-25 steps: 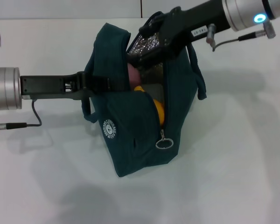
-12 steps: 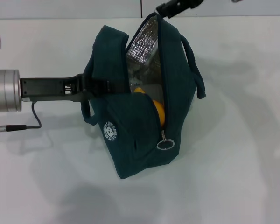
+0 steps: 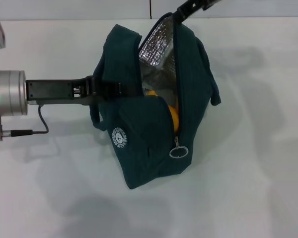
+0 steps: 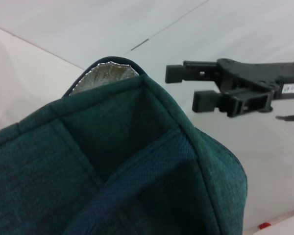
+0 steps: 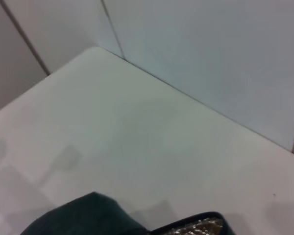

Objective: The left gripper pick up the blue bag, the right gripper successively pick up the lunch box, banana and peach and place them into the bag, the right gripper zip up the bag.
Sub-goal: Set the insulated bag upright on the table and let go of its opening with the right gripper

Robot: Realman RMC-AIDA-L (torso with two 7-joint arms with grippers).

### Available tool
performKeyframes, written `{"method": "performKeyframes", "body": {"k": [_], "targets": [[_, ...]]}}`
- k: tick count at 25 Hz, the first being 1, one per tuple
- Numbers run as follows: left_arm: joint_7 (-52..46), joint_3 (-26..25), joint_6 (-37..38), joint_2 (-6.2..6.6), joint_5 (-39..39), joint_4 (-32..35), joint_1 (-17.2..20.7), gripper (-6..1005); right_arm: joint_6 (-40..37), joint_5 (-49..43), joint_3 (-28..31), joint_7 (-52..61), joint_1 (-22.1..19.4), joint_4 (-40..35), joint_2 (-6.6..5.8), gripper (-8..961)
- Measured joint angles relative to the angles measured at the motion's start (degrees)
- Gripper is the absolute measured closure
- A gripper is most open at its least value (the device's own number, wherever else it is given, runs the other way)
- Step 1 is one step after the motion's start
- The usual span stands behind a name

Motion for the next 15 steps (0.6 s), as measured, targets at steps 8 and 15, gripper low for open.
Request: {"method": "performKeyframes", "body": {"k": [8,15], "targets": [[-0.1,0.1,0.1,0.06,0.2,-1.8,0.0,943,-0.5,0.0,0.2,1.4,2.1,1.4,0.55,86],[0.2,0.1,0.2,-0.2,0.1,-1.9,0.5,943,0.3,-0.8,-0.7,0.9,2.0,4.5,2.76,96]]}}
